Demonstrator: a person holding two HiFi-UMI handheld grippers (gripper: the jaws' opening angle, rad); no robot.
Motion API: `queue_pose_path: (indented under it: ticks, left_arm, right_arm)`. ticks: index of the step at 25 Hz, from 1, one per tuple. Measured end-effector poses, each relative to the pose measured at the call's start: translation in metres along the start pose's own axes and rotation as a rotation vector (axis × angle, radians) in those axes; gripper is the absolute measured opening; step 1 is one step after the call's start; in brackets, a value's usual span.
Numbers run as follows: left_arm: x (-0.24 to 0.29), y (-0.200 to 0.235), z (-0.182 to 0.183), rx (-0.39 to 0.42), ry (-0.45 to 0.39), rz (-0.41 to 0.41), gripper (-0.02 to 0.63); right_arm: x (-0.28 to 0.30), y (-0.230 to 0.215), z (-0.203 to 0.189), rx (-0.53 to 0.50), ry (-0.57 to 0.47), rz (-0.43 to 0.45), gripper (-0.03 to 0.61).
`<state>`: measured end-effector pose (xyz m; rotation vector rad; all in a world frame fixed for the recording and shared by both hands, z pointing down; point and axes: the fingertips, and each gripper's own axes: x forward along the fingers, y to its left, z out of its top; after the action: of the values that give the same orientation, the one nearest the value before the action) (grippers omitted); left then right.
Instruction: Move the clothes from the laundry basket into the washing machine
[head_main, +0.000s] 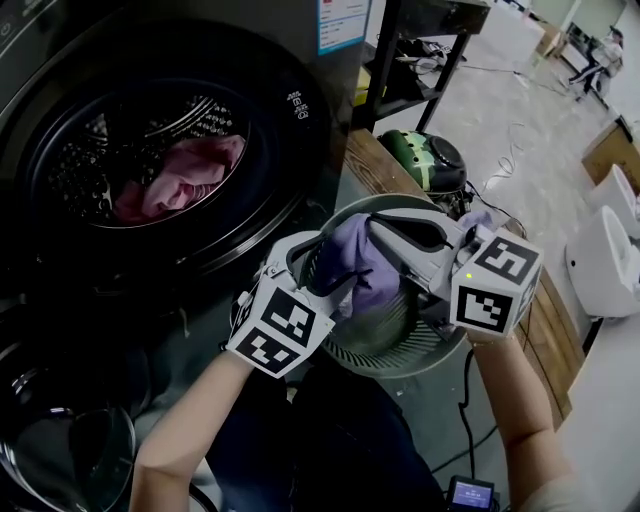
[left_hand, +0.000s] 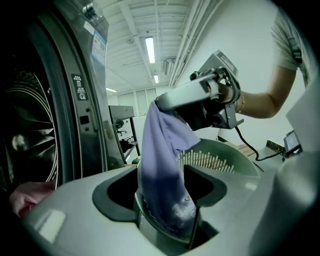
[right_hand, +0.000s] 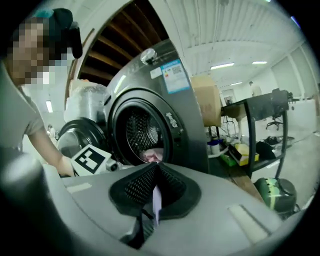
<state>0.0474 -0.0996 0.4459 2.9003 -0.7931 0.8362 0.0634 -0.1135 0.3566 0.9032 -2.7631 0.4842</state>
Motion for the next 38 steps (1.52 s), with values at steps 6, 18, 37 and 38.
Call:
queue_pose_path:
  ticks: [6,18,37,38]
  left_arm:
    - [-0.017,0.004,0.035,0.007,-0.17,0.048,0.278]
    - [-0.072,0.08,0.016,-0.109,-0.151,0.301,0.054]
    - [-0.121,0.133,0.009,-0.21,-0.229,0.58,0.064]
    - [-0.118,0.131,0.009,-0.194,-0.219,0.576,0.064]
  right_arm:
    - [0.017,0.063,0.043,-0.055,-0.124,0.152,0.03]
    - [0.033,0.034,0.002,-0.077,-0.09,0.02,0.129]
    - [0.081,-0.003,-0.138,-0.017,0.373,-0.029,0.07]
    - [0.077,-0.005,-0.132,-0.027,0.358,-0.045,0.063]
